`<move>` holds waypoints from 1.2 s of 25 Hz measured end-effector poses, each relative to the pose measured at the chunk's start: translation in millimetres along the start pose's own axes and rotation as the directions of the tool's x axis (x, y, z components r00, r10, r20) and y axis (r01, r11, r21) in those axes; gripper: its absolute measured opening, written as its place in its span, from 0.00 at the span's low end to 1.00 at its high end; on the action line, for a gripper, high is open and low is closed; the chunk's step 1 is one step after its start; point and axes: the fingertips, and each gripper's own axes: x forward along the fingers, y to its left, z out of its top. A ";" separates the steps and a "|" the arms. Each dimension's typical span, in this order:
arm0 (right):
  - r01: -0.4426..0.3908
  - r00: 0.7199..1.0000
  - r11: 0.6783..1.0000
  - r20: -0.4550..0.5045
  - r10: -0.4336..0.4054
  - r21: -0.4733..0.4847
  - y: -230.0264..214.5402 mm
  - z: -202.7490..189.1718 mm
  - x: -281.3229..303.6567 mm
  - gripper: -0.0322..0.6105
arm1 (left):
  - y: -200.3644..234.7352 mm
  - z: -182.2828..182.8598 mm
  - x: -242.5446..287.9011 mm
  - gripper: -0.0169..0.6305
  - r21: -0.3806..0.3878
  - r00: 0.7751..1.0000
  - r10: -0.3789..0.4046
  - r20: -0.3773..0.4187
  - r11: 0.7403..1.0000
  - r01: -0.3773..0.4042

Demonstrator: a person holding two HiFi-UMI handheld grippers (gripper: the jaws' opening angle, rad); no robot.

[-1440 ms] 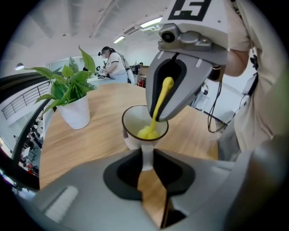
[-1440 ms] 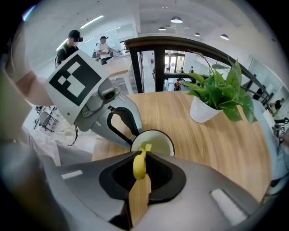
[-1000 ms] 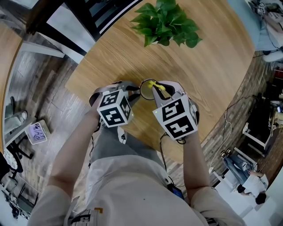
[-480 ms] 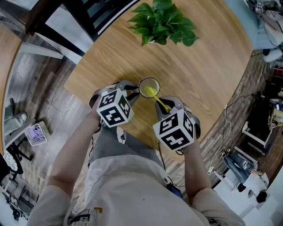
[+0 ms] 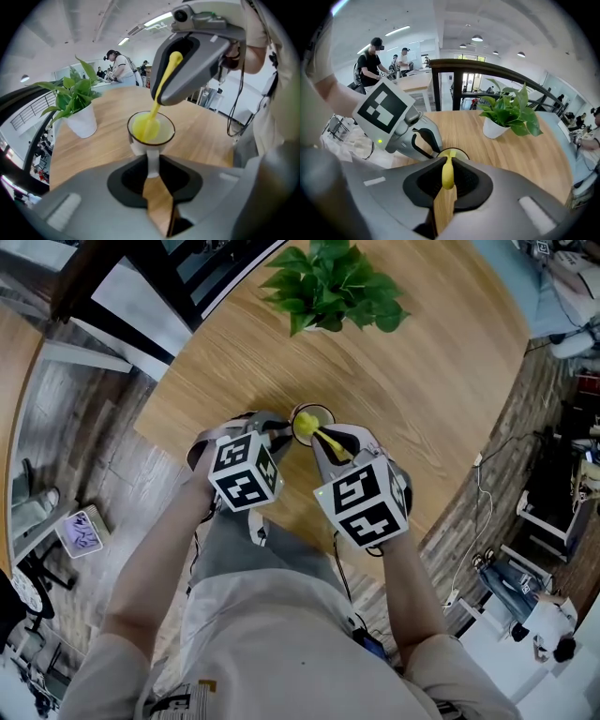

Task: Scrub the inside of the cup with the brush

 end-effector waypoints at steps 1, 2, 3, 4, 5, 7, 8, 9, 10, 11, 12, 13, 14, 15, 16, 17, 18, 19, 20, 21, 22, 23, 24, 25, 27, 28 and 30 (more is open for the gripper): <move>0.021 1.000 1.000 -0.001 -0.021 -0.002 -5.3 -0.8 -1.2 0.10 | 0.0 0.0 0.1 0.13 -0.002 1.000 0.000 -0.003 1.000 0.000; 0.041 0.999 0.999 -0.004 -0.041 -0.001 -11.1 -3.0 -2.4 0.10 | -0.1 0.1 0.5 0.13 -0.003 1.000 0.000 -0.005 1.000 0.000; 0.059 0.998 0.998 -0.008 -0.059 0.003 -16.6 -6.2 -3.9 0.10 | -0.3 0.1 1.2 0.13 -0.002 1.000 0.000 -0.007 1.000 0.000; 0.073 0.997 0.997 -0.012 -0.073 0.009 -21.1 -10.0 -5.7 0.10 | -0.5 0.0 1.8 0.13 -0.003 1.000 0.001 -0.008 1.000 -0.001; 0.083 0.996 0.996 -0.017 -0.082 0.016 -24.2 -14.0 -7.7 0.10 | -0.5 -0.1 2.3 0.13 -0.006 1.000 0.002 -0.009 1.000 -0.002; 0.101 0.994 0.995 -0.033 -0.100 0.024 -26.3 -21.7 -12.1 0.10 | 0.2 0.0 2.3 0.13 -0.017 1.000 0.004 -0.010 1.000 -0.005; 0.111 0.993 0.994 -0.044 -0.110 0.024 -25.9 -25.6 -14.6 0.10 | 0.9 0.4 2.1 0.13 -0.025 1.000 0.005 -0.011 1.000 -0.005; 0.120 0.991 0.992 -0.057 -0.119 0.025 -24.7 -29.7 -17.2 0.10 | 1.6 1.0 1.8 0.13 -0.036 1.000 0.004 -0.010 0.999 -0.005; 0.127 0.990 0.991 -0.072 -0.125 0.027 -22.8 -34.3 -19.5 0.10 | 2.5 1.7 1.6 0.13 -0.050 1.000 0.003 -0.008 0.999 -0.003; 0.131 0.988 0.991 -0.088 -0.128 0.030 -20.0 -39.2 -21.4 0.10 | 3.6 2.2 1.3 0.13 -0.066 1.000 0.002 -0.005 0.998 -0.003; 0.130 0.987 0.991 -0.101 -0.126 0.035 -16.2 -43.7 -22.9 0.10 | 4.7 2.5 0.8 0.13 -0.081 1.000 0.002 -0.003 0.997 -0.002; 0.124 0.987 0.991 -0.109 -0.119 0.043 -11.8 -47.5 -24.0 0.10 | 5.4 2.7 0.3 0.13 -0.091 1.000 0.002 -0.002 0.996 -0.003; 0.115 0.988 0.992 -0.112 -0.108 0.054 -7.2 -50.4 -24.8 0.10 | 5.6 3.2 0.0 0.13 -0.092 1.000 0.004 -0.003 0.996 -0.004; 0.102 0.990 0.993 -0.110 -0.094 0.066 -2.7 -52.0 -25.1 0.10 | 5.5 4.0 0.1 0.13 -0.088 1.000 0.006 -0.006 0.996 -0.007; 0.085 0.992 0.993 -0.103 -0.077 0.078 2.0 -52.0 -24.8 0.10 | 5.4 4.8 0.6 0.13 -0.081 1.000 0.008 -0.009 0.997 -0.009; 0.066 0.994 0.994 -0.093 -0.058 0.088 7.2 -50.1 -23.8 0.10 | 5.4 5.2 1.1 0.13 -0.076 1.000 0.008 -0.011 0.997 -0.009; 0.048 0.996 0.994 -0.079 -0.040 0.094 12.5 -46.5 -22.1 0.10 | 5.7 5.2 1.6 0.13 -0.075 1.000 0.008 -0.013 0.997 -0.009; 0.034 0.998 0.995 -0.064 -0.028 0.094 17.2 -41.6 -20.2 0.10 | 6.1 5.0 2.0 0.13 -0.075 1.000 0.008 -0.013 0.997 -0.009; 0.028 0.999 0.996 -0.048 -0.024 0.090 20.3 -36.0 -18.4 0.11 | 6.7 5.2 2.4 0.13 -0.076 1.000 0.011 -0.013 0.997 -0.012; 0.027 0.999 0.996 -0.030 -0.024 0.089 21.5 -30.2 -16.8 0.11 | 7.4 5.6 2.4 0.13 -0.073 1.000 0.015 -0.012 0.997 -0.016; 0.026 1.000 0.995 -0.005 -0.025 0.100 20.8 -24.3 -15.7 0.11 | 7.9 6.2 2.2 0.13 -0.066 1.000 0.021 -0.014 0.998 -0.022; 0.024 0.999 0.992 0.025 -0.027 0.126 18.3 -18.7 -15.2 0.11 | 8.3 6.6 1.8 0.13 -0.055 0.999 0.027 -0.017 0.998 -0.028; 0.022 0.998 0.986 0.058 -0.032 0.163 14.5 -13.8 -15.7 0.11 | 8.5 6.8 1.4 0.13 -0.045 0.999 0.033 -0.020 0.998 -0.034; 0.024 0.995 0.979 0.092 -0.043 0.202 9.9 -9.7 -17.2 0.11 | 8.6 6.9 1.2 0.14 -0.037 0.999 0.037 -0.022 0.999 -0.038; 0.035 0.985 0.966 0.153 -0.076 0.258 0.8 -2.7 -22.6 0.10 | 8.7 6.4 1.8 0.14 -0.032 0.999 0.041 -0.025 0.999 -0.042; 0.038 0.980 0.960 0.179 -0.090 0.276 -2.7 0.5 -25.9 0.10 | 8.8 6.2 2.2 0.14 -0.031 0.999 0.043 -0.026 0.999 -0.044; 0.036 0.969 0.952 0.221 -0.107 0.305 -7.8 5.6 -34.1 0.10 | 8.6 7.8 2.2 0.14 -0.029 0.999 0.047 -0.024 0.998 -0.048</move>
